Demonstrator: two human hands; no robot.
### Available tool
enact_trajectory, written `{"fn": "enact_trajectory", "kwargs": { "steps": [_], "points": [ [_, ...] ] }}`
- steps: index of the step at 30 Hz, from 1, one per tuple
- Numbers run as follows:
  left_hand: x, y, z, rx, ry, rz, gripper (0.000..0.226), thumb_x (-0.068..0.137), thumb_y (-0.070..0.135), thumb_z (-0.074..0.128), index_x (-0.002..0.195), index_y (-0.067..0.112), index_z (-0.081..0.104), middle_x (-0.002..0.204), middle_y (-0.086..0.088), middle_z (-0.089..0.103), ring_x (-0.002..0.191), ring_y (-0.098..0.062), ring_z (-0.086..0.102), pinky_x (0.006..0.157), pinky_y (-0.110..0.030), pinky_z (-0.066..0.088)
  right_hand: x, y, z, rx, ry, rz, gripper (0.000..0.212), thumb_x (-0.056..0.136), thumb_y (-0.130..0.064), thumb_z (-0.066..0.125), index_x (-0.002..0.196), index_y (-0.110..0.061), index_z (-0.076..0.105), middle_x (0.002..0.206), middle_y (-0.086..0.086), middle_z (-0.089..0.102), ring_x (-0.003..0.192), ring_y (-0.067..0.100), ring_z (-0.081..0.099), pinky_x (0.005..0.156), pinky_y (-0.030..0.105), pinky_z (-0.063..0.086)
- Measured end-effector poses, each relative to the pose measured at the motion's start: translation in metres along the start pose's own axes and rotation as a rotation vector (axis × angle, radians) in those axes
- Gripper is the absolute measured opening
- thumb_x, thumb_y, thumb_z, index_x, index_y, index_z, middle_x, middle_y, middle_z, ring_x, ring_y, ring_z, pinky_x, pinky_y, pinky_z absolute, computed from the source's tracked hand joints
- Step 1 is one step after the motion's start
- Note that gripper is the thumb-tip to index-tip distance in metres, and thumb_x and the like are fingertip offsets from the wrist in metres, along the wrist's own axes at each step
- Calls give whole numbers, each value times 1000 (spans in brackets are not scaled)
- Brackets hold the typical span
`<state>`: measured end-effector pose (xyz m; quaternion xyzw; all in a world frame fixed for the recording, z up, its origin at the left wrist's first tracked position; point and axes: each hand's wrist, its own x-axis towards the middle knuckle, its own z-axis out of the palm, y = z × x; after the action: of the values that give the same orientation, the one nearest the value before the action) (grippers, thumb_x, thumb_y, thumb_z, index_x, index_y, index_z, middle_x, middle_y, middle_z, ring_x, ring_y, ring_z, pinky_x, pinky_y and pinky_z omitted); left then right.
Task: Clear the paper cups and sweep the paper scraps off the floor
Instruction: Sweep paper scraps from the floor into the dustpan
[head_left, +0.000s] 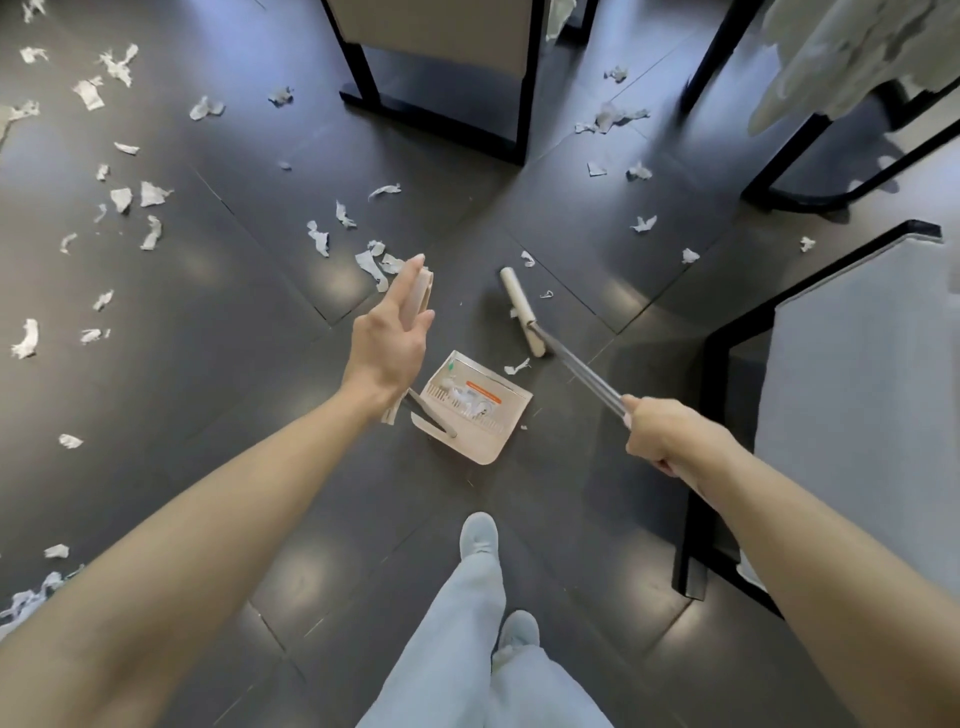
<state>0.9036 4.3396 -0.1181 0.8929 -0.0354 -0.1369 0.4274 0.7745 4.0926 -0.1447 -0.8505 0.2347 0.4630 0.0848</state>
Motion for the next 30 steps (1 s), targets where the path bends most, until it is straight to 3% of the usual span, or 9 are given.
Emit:
{"fn": "enact_trajectory", "kwargs": {
  "steps": [2,5,8,14,16,20,24,27,30],
  "points": [
    [9,6,1,27,-7,6,60,95,14,55,145,42,36,118,4,65,98,-28,64,91,-43,52,-16,-2,3,-7,-81,-35,72,89,-5,50,153,-21,20,99,7,61,81,23,64,53,26,51],
    [10,11,4,30,-32,1,59,95,15,55,145,40,36,118,-5,67,98,-32,64,93,-42,51,-46,11,2,18,-187,-87,71,94,-16,48,154,-26,11,63,0,54,41,6,52,40,14,39],
    [4,8,3,26,-45,-13,59,96,17,55,145,44,35,118,-5,67,99,-32,64,93,-43,51,-66,37,-1,90,-183,-76,71,95,-20,49,154,-34,12,58,-1,54,33,7,47,44,18,43],
    [-39,-1,-15,-43,-74,12,58,97,11,53,143,43,39,133,16,57,119,11,48,107,-18,35,-101,62,18,184,-80,-60,70,94,-18,49,152,-38,14,64,3,54,30,11,46,48,22,46],
    [-60,-7,-20,-102,-61,13,58,96,9,53,140,44,41,130,20,55,118,19,44,108,-16,34,-108,66,28,147,-56,-45,71,95,-16,47,153,-36,12,73,3,54,37,14,49,45,22,45],
    [-101,-18,-31,-86,-37,23,56,96,6,54,141,37,43,122,22,53,108,25,42,90,7,28,-119,74,55,137,-32,-7,70,95,-11,45,154,-31,13,75,6,53,48,17,52,44,23,44],
    [-133,-39,-39,-26,-95,16,57,94,13,58,137,48,45,123,25,55,118,14,46,103,-7,30,-122,73,90,150,-27,50,67,96,-8,43,153,-29,16,103,9,54,71,20,58,46,25,46],
    [-150,-49,-35,-6,-119,14,58,94,12,59,136,50,44,121,26,56,117,12,49,99,-4,30,-126,58,117,126,-43,61,65,94,-5,42,152,-24,20,117,13,54,89,27,61,60,32,58],
    [-153,-49,-28,3,-62,6,57,94,11,57,140,42,43,117,26,54,110,14,49,91,3,28,-131,28,135,116,-85,35,65,92,-3,43,152,-17,21,127,14,55,101,29,61,71,31,55]
  ]
}}
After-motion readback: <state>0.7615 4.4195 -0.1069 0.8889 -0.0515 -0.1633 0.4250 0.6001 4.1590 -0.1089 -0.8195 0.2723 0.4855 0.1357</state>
